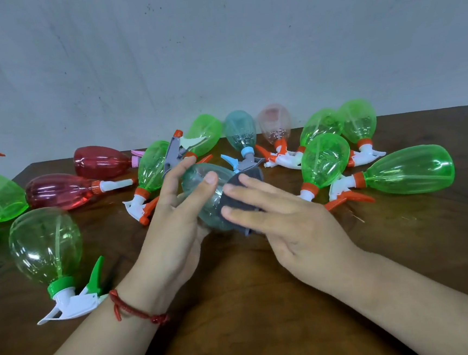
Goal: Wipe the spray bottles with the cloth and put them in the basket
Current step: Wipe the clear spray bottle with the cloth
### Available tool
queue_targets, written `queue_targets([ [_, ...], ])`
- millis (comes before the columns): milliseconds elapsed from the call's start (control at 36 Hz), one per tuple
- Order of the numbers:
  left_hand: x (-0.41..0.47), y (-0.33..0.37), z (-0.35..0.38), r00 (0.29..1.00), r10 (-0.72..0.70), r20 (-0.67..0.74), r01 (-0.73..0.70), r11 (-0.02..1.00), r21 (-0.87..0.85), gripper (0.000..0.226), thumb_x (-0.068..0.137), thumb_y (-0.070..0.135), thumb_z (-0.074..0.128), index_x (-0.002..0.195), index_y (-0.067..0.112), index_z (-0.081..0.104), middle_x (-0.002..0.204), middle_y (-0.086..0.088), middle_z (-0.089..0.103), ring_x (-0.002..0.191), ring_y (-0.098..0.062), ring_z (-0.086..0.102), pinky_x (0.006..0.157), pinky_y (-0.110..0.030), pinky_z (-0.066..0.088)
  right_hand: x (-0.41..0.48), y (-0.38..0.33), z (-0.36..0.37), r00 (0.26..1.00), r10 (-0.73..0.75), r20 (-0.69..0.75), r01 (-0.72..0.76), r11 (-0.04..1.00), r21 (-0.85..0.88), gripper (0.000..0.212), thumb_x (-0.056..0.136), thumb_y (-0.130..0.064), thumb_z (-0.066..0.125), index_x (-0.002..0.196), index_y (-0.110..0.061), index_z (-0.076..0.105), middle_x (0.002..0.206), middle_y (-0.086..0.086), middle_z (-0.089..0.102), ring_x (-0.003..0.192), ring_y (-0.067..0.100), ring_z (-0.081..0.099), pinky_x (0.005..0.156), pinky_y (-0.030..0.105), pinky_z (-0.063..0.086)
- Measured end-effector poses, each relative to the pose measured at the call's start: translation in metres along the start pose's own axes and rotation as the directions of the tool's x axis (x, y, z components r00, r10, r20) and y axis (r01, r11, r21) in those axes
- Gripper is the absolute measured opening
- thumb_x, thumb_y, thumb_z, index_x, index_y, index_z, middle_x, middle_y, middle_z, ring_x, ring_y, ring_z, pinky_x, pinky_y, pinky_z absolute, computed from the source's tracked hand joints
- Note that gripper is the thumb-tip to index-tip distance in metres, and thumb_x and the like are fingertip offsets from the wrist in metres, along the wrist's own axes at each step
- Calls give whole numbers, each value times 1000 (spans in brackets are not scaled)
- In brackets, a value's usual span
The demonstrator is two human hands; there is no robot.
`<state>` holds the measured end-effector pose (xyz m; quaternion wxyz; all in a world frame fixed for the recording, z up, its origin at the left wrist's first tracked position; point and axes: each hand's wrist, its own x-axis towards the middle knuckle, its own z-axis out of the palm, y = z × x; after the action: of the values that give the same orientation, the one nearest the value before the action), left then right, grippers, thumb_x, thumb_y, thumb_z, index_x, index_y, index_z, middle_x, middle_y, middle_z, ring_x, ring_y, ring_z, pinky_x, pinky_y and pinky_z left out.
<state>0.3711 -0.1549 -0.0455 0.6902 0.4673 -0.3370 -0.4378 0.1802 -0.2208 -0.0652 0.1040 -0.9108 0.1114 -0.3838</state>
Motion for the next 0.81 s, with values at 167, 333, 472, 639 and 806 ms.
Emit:
queue_targets([
  [167,-3,2,1,1000,28,-4,-28,1000,-7,57,94,33,78,147,34,56,135,-8,73,125,-29,71,101,-49,55,4,-3,3,995,-88,43,90,995,-36,52,98,14,46,141,-8,66,157,3,53,157,24,34,127,34,31],
  [333,-7,3,5,997,69,-21,-70,991,-110,61,91,31,78,147,32,53,141,-13,69,125,-33,72,96,-51,59,9,-5,2,920,344,-189,-294,923,247,60,99,15,52,144,-23,65,150,-12,59,144,-1,49,120,20,37],
  [472,-6,4,6,990,123,-66,-131,982,-138,64,88,35,81,146,37,54,149,-12,62,131,-33,68,112,-59,52,15,-10,0,788,614,-45,-508,690,516,52,107,-3,55,145,-37,62,134,-26,68,131,-3,59,115,30,48],
  [639,-7,2,8,967,248,-62,-255,957,-140,59,96,27,72,148,31,47,138,-6,69,133,-32,66,116,-63,47,21,-22,4,639,729,245,-493,144,858,35,106,4,51,117,-19,75,113,1,80,106,15,76,93,34,61],
  [806,-10,-2,11,869,493,-38,-482,862,156,64,95,24,81,145,23,42,144,-17,57,132,-39,61,113,-63,50,21,-22,6,587,672,452,-490,-149,859,35,105,6,49,128,-9,71,122,11,77,116,26,73,96,34,62],
])
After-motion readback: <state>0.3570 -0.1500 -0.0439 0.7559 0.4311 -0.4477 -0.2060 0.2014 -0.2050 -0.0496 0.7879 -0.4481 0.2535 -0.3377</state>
